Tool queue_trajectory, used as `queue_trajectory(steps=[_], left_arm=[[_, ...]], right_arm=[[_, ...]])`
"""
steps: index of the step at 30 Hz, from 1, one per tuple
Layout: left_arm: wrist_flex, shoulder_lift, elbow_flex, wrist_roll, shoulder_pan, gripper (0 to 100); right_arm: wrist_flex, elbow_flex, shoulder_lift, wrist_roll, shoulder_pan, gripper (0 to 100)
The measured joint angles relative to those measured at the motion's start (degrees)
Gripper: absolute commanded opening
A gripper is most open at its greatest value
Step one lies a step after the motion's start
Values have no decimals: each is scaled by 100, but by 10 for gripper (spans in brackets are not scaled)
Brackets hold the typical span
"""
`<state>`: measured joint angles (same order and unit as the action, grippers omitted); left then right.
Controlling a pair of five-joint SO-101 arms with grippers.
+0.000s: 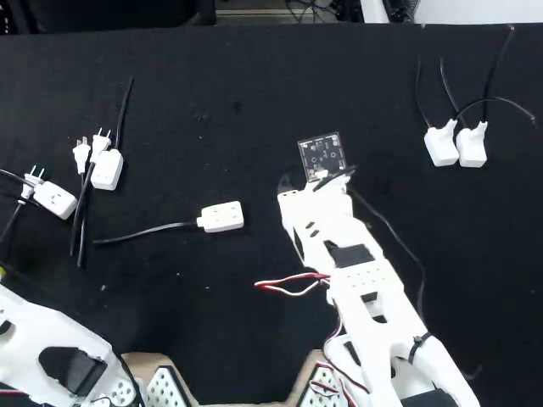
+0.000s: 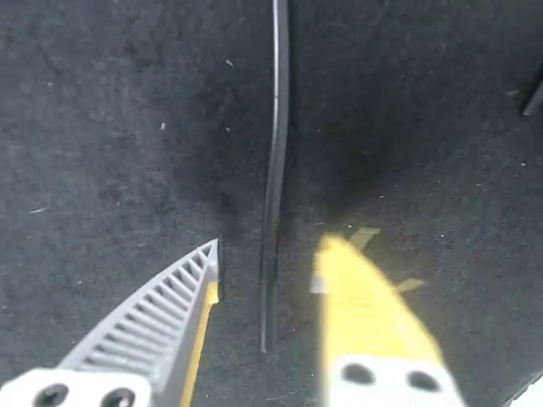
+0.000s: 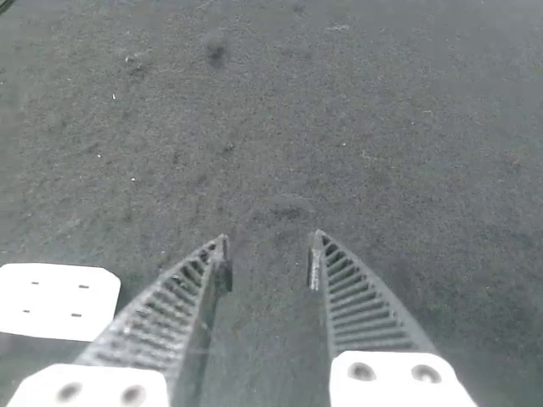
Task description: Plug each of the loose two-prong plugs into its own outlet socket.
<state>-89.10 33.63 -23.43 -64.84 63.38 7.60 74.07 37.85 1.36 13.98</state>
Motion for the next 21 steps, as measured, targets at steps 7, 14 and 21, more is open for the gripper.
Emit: queue_trajectory(steps=[7, 14, 21], left_arm=[[0, 0, 0, 0, 0, 30], [-53, 0, -26, 0, 70, 29], [-932, -237, -466, 0, 316, 29]], right_arm=[[0, 0, 0, 0, 0, 148], [0, 0, 0, 0, 0, 148], [0, 0, 0, 0, 0, 148]])
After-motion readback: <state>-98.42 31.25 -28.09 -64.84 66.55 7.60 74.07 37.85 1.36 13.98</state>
